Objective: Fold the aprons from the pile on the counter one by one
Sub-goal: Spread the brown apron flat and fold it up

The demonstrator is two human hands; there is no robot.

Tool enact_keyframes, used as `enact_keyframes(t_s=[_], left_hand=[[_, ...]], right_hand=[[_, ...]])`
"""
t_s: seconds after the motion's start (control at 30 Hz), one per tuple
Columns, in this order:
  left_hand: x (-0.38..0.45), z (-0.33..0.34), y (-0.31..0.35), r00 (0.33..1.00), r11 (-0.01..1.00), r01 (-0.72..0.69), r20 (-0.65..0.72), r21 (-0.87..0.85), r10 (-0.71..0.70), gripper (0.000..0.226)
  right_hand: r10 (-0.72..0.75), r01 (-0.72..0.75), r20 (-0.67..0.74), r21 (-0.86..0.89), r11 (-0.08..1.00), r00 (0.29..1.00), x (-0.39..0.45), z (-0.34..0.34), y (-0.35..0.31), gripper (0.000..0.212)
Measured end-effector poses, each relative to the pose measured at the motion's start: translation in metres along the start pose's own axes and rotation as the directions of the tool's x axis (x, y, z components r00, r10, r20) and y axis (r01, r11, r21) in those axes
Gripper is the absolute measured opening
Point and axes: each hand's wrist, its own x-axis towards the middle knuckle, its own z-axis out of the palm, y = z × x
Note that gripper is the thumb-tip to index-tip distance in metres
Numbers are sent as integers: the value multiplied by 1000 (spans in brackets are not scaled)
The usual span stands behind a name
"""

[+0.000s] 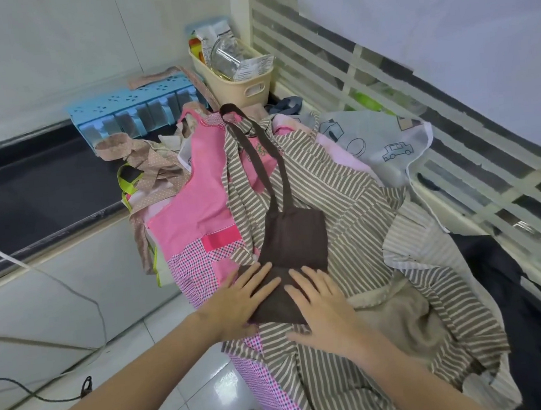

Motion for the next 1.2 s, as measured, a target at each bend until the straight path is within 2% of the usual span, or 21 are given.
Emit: enact_keyframes(t_s=[0.03, 0.1, 0.17, 0.27, 0.37, 0.4, 0.5, 0.57, 0.63, 0.7, 0.77, 0.83, 0.9, 0.93, 1.0, 1.07, 1.1, 1.2], left_hand=[[2, -3, -1, 1000, 1000, 0, -7, -26, 0, 103], [5, -8, -8, 999, 986, -13, -46, -169, 5, 90], [6, -21, -15, 1000, 917, -6, -24, -400, -3, 80], [4, -42, -26, 995, 723, 90, 27, -685, -99, 59], [9, -50, -40, 986, 599, 119, 26, -792, -162, 24], [12, -52, -43, 985, 559, 128, 39, -819, -169, 21], [20, -59, -51, 979, 438, 153, 74, -886, -192, 32], [29, -65, -56, 981, 392, 167, 114, -905, -155, 36], [42, -72, -64, 983, 368, 185, 165, -911, -86, 44], [53, -76, -73, 974, 385, 223, 219, -896, -55, 51], [65, -75, -83, 969, 478, 243, 236, -844, -76, 57], [72, -78, -91, 980, 653, 195, 171, -731, -101, 53], [75, -85, -93, 993, 841, 120, 58, -528, -105, 53], [75, -89, -91, 995, 912, 86, -9, -401, -98, 58], [79, -89, -84, 993, 984, 55, -91, -172, -72, 72], [82, -91, -76, 990, 997, 24, -139, -78, -35, 81], [84, -93, -72, 988, 997, -3, -153, -73, -8, 82], [90, -94, -63, 992, 992, -32, -121, -120, 18, 73]], right_hand=[[-2, 2, 120, 3, 1000, 993, -3, 0, 3, 78], [-17, 6, 187, 62, 998, 982, -1, -1, 11, 77], [-15, -55, 247, 276, 960, 969, 6, -10, 20, 71], [34, -249, 363, 567, 785, 931, 20, -35, 33, 64], [95, -447, 502, 649, 616, 860, 26, -49, 47, 51], [142, -479, 497, 659, 579, 856, 27, -48, 51, 43], [366, -532, 400, 736, 418, 840, 26, -42, 56, 26], [467, -564, 397, 768, 303, 790, 29, -37, 57, 27], [523, -602, 399, 739, 302, 753, 36, -34, 56, 35], [561, -655, 406, 663, 363, 722, 45, -34, 58, 43], [580, -701, 413, 544, 461, 702, 52, -41, 58, 44], [603, -717, 389, 363, 595, 697, 61, -52, 56, 51], [622, -693, 325, 188, 696, 713, 76, -63, 47, 64], [622, -676, 285, 158, 720, 729, 84, -65, 43, 66], [646, -691, 244, 289, 663, 723, 106, -70, 35, 61], [677, -690, 261, 523, 500, 688, 132, -72, 31, 51], [683, -684, 275, 580, 443, 676, 143, -72, 28, 47], [722, -733, 283, 522, 436, 631, 166, -73, 22, 47]])
